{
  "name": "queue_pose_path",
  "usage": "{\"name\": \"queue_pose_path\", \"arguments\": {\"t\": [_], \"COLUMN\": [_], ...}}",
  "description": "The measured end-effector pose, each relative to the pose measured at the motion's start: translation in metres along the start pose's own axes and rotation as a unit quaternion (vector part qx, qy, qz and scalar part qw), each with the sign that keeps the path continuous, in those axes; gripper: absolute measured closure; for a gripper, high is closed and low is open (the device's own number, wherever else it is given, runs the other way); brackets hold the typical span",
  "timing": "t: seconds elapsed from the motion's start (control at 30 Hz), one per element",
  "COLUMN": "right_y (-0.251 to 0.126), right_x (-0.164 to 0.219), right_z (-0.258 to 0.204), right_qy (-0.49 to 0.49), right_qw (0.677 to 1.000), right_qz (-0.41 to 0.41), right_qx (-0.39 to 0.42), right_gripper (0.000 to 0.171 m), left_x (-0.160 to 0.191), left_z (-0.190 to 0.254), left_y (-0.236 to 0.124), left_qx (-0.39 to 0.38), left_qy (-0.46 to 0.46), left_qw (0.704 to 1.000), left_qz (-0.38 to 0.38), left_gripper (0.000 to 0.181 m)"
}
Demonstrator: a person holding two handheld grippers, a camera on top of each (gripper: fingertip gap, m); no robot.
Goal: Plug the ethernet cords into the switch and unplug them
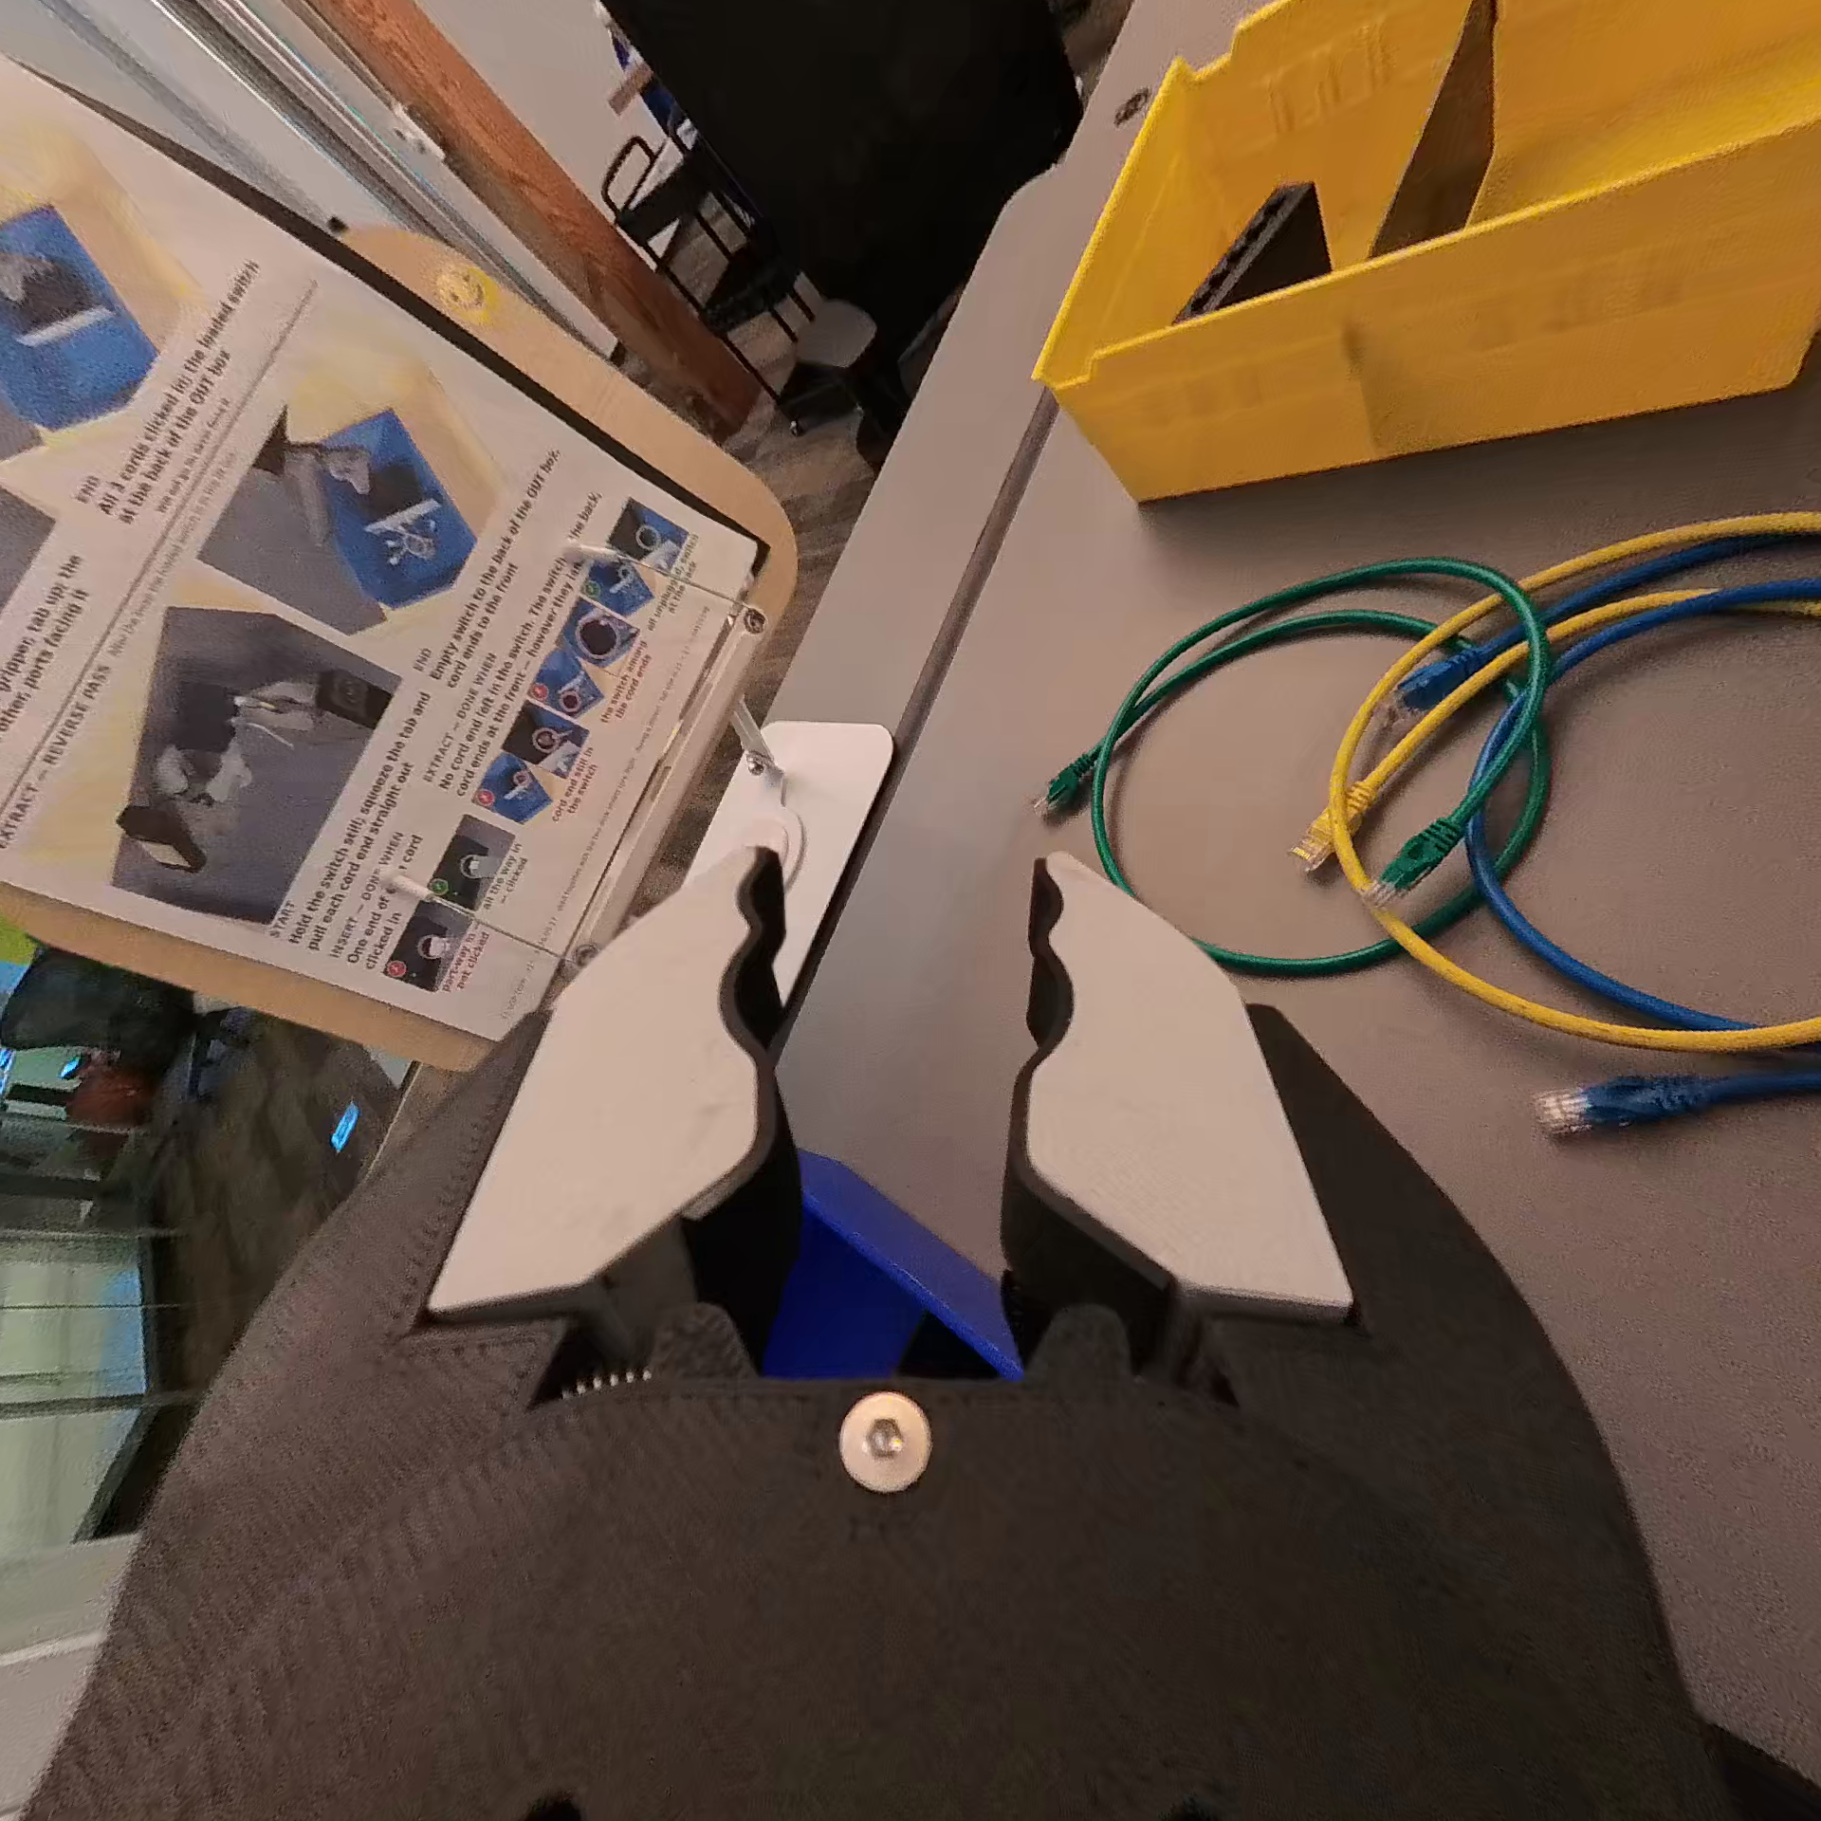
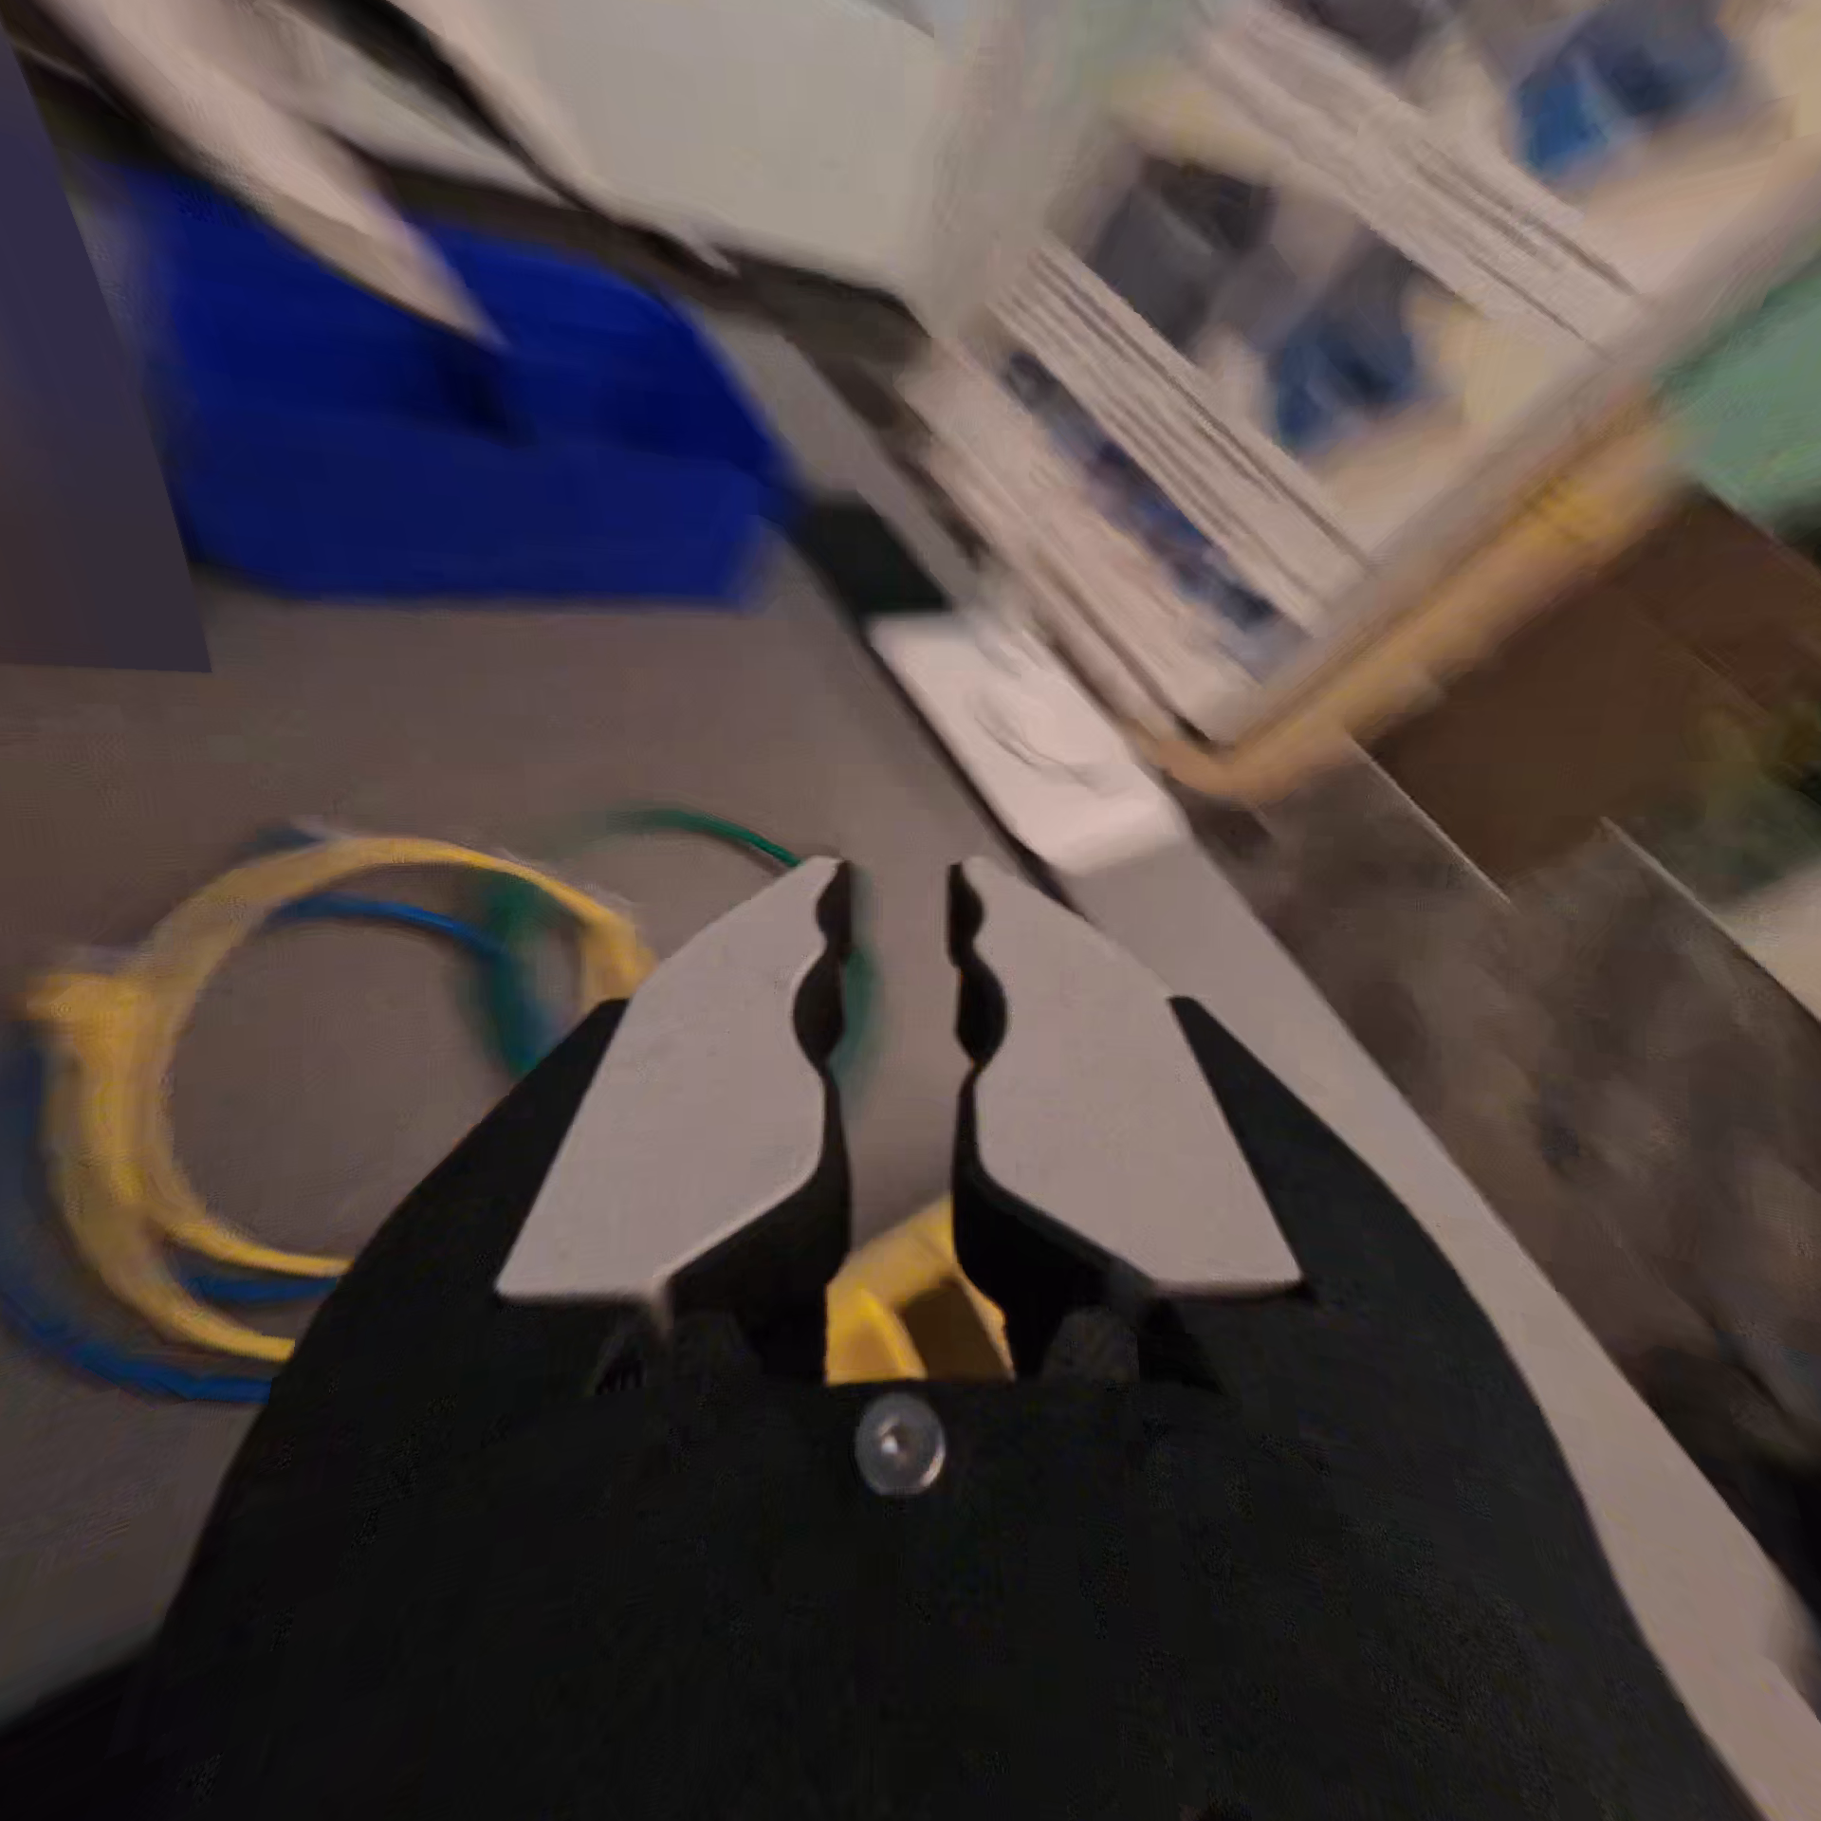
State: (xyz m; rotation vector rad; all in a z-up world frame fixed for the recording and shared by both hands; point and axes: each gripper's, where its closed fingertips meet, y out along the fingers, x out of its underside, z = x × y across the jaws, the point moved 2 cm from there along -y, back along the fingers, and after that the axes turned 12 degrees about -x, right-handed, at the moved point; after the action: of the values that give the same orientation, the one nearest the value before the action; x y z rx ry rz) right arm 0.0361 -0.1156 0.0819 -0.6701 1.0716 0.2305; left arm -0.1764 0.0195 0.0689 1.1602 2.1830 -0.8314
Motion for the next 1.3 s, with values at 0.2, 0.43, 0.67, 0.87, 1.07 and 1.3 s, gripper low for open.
{"name": "queue_pose_path", "arguments": {"t": [0.2,0.43,0.67,0.87,1.07,1.3], "right_y": [0.122,0.151,0.117,0.056,0.001,-0.04], "right_x": [0.075,0.133,0.045,-0.081,-0.181,-0.252], "right_z": [-0.121,-0.126,-0.083,-0.013,0.038,0.053], "right_qy": [-0.047,0.032,-0.009,-0.088,-0.156,-0.187], "right_qw": [0.963,0.926,0.957,0.965,0.942,0.924], "right_qz": [-0.243,-0.349,-0.28,-0.245,-0.255,-0.258], "right_qx": [-0.108,-0.139,-0.071,0.04,0.152,0.212], "right_gripper": [0.149,0.153,0.164,0.164,0.164,0.164], "left_x": [-0.009,-0.02,-0.022,-0.018,0.0,-0.028], "left_z": [0.002,-0.003,-0.016,-0.013,0.002,0.034], "left_y": [-0.01,-0.025,-0.036,-0.028,0.001,0.042], "left_qx": [0.002,-0.009,-0.024,-0.021,-0.031,0.096], "left_qy": [0.003,0.006,-0.023,-0.026,0.014,-0.275], "left_qw": [1.0,0.999,0.998,0.999,0.999,0.957], "left_qz": [0.016,0.044,0.05,0.03,-0.04,0.0], "left_gripper": [0.134,0.134,0.135,0.136,0.137,0.107]}}
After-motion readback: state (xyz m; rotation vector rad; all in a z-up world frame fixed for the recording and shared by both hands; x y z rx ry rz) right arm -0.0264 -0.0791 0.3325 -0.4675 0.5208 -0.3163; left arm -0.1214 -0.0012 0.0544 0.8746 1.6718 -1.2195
